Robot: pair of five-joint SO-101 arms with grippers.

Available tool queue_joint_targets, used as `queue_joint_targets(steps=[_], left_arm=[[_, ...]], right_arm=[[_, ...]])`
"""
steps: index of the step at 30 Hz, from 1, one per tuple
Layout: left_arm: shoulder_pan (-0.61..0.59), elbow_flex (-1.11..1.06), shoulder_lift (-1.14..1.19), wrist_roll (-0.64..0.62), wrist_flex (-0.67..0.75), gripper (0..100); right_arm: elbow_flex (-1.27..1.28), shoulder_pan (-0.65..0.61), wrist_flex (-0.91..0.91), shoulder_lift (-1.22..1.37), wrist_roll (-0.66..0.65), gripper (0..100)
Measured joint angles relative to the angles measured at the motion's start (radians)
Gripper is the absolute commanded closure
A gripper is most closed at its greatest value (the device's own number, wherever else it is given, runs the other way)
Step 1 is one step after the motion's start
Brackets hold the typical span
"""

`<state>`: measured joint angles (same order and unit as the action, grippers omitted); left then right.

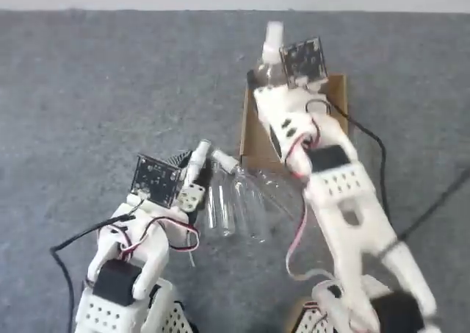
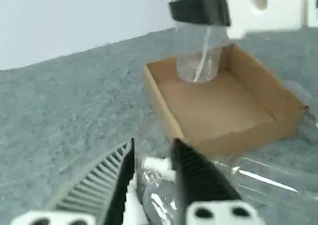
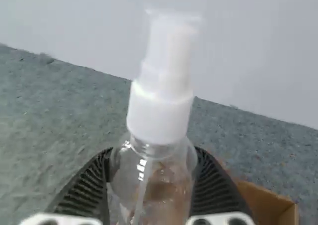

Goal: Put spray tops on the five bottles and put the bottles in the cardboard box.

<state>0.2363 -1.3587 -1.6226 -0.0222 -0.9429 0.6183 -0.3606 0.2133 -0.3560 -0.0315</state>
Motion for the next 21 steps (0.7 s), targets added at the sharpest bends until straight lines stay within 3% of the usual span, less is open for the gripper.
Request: queue_joint_targets(steps=[7,21], left_arm=[[-0.152,-0.028,0.000,-0.002,0.086,99],[-0.163,-0.028,0.000,0.000,0.091,99]], right_arm=[[-0.120,0.049,-0.167,0.307,0.000,99.3],[-0.284,0.052,-0.330,0.694,0.002,99.3]])
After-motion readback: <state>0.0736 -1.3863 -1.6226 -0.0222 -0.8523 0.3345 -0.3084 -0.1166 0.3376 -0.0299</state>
